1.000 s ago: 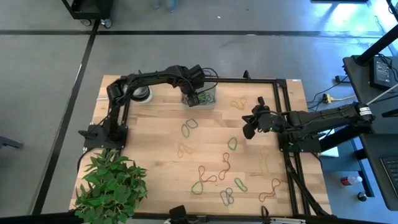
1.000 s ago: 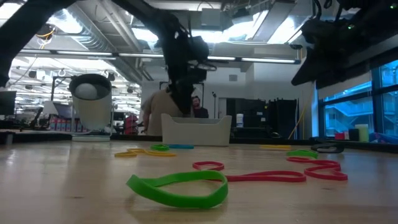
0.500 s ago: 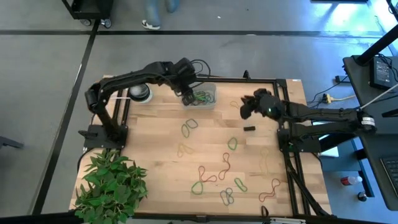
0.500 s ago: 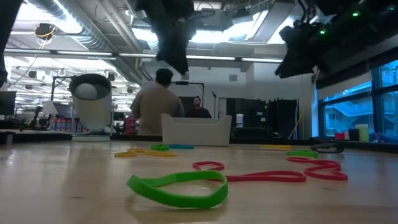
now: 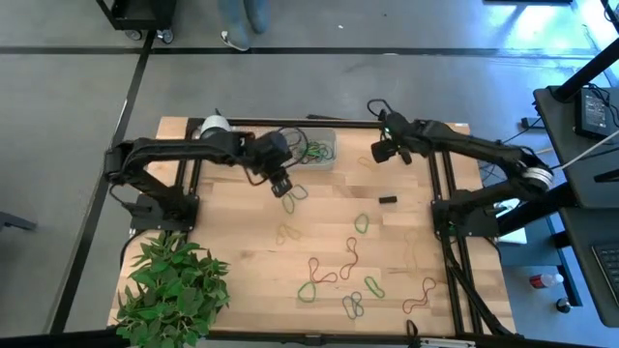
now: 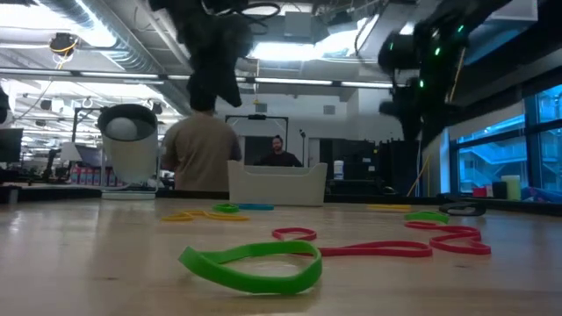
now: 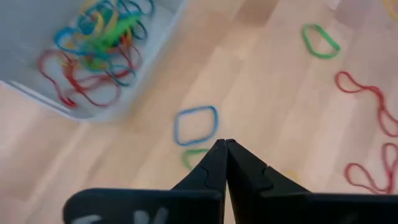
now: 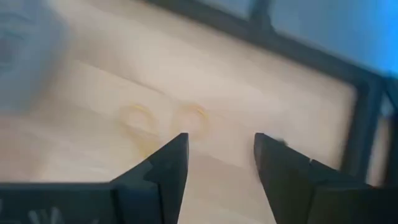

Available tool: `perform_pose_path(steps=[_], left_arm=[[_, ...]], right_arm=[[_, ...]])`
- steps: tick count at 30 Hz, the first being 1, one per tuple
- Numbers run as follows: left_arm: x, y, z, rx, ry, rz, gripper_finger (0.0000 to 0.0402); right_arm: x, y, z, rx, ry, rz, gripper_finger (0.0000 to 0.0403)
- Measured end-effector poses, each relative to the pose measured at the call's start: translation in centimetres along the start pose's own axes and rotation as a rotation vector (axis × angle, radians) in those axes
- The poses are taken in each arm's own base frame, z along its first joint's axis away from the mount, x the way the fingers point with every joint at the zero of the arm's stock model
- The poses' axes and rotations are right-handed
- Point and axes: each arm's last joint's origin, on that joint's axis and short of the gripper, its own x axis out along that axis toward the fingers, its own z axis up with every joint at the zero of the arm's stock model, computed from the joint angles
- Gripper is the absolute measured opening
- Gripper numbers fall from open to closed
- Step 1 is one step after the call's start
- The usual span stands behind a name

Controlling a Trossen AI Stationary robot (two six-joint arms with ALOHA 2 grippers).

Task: Pick and place rubber bands into bin
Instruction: Put the black rubber band into the white bin

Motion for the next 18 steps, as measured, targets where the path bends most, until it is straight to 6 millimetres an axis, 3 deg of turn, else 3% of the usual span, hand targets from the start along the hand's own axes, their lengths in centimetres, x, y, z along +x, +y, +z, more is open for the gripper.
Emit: perform_pose_path(steps=[9,18], left_arm=[[-1.1,-2.3,-4.1,-0.031,-0.097,-0.012,0.0001],[-2.0,-2.7,-6.9,-0.033,-0.161,-0.051,0.0001]], right_arm=[[7.2,-3.8,0.4,0.032,0.292,-0.085,0.0186],[10.3,-4.8,0.0,0.032,0.427,-0.069,0.0181]])
